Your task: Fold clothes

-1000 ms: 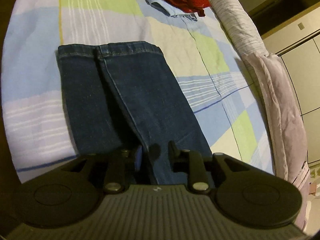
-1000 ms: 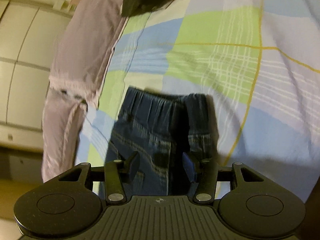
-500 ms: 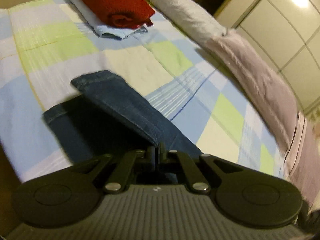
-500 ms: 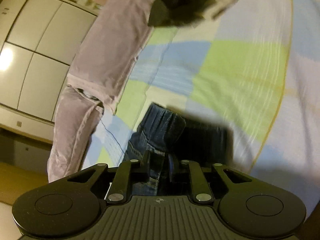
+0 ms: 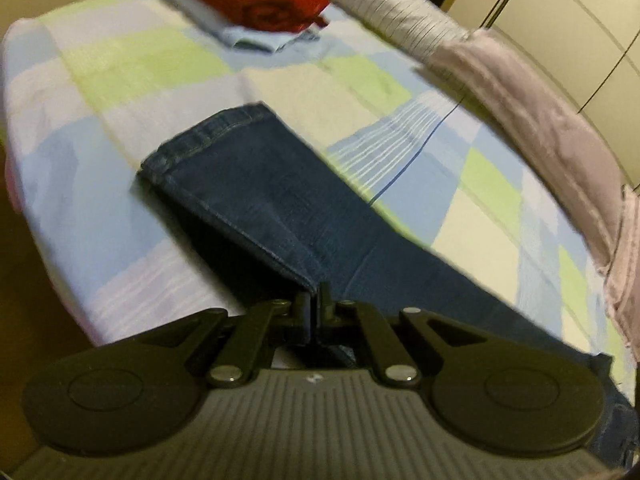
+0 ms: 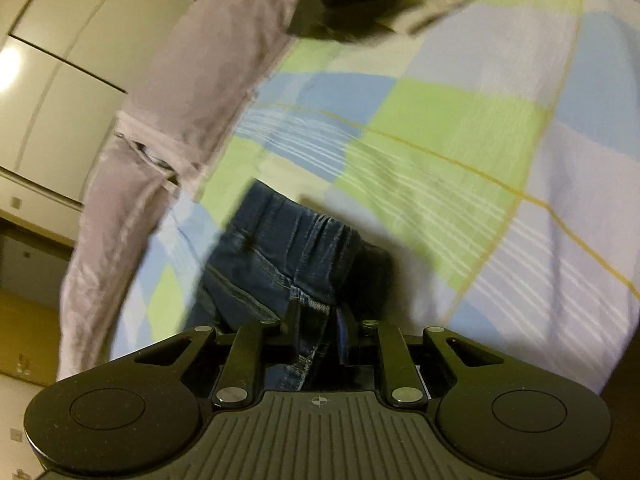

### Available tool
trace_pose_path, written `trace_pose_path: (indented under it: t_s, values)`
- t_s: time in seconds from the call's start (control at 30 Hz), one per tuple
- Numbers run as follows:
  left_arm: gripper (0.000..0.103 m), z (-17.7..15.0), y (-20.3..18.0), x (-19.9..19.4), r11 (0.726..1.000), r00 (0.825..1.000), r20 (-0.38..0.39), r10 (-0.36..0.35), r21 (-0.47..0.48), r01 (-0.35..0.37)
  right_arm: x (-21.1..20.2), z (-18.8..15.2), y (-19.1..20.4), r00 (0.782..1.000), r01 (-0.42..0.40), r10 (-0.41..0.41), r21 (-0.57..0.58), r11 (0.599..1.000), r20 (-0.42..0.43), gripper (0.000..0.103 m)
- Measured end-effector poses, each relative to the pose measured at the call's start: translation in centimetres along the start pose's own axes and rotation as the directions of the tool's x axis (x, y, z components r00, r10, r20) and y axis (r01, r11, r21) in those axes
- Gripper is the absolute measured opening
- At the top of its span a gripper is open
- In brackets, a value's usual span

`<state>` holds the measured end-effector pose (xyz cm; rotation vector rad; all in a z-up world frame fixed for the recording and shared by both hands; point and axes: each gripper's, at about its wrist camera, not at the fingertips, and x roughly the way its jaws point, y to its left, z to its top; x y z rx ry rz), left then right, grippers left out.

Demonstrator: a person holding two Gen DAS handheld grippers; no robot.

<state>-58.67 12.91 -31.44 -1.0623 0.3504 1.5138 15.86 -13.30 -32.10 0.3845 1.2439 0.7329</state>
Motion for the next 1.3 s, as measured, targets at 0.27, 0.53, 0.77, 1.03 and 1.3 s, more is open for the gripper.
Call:
trace_pose_path:
  t_s: [0.27, 0.53, 0.77, 1.03, 1.3]
  values:
    - [0.01, -0.5, 0.0, 1.6, 0.999, 0.998, -0.053, 0.043, -0.008, -0.044, 0.9, -0.6, 0.1, 0.997, 0.075, -0.076, -0.045, 0.996, -0.018, 0.019]
    - [0.035, 1.8, 3.0, 1.6, 0.979, 0.999, 0.016, 0.045, -0.202, -0.041, 1.0, 0.2, 0.8, 1.0, 0.029, -0.03, 0.059, 0.998, 0.004, 0.044]
    - [0.001, 3.5, 2.6, 0.6, 0.997, 0.994, 0.11, -0.015, -0.077, 0.024, 1.3, 0.0, 1.2, 0.995, 0.1, -0.1, 0.012, 0.995, 0.029, 0.018]
    - [0.013, 2.6, 1.8, 2.8, 0.983, 0.985, 0.015, 0.173, 0.064, -0.174, 1.6, -0.5, 1.7, 0.987, 0.161, -0.16, -0.052, 0.986, 0.024, 0.024]
    - [0.021, 1.5, -5.1, -0.7, 0.904, 0.948, 0.008, 0.318, 0.3, -0.306, -1.9, -0.4, 7.6, 0.9, 0.427, -0.348, -0.381, 0.82, 0.26, 0.058]
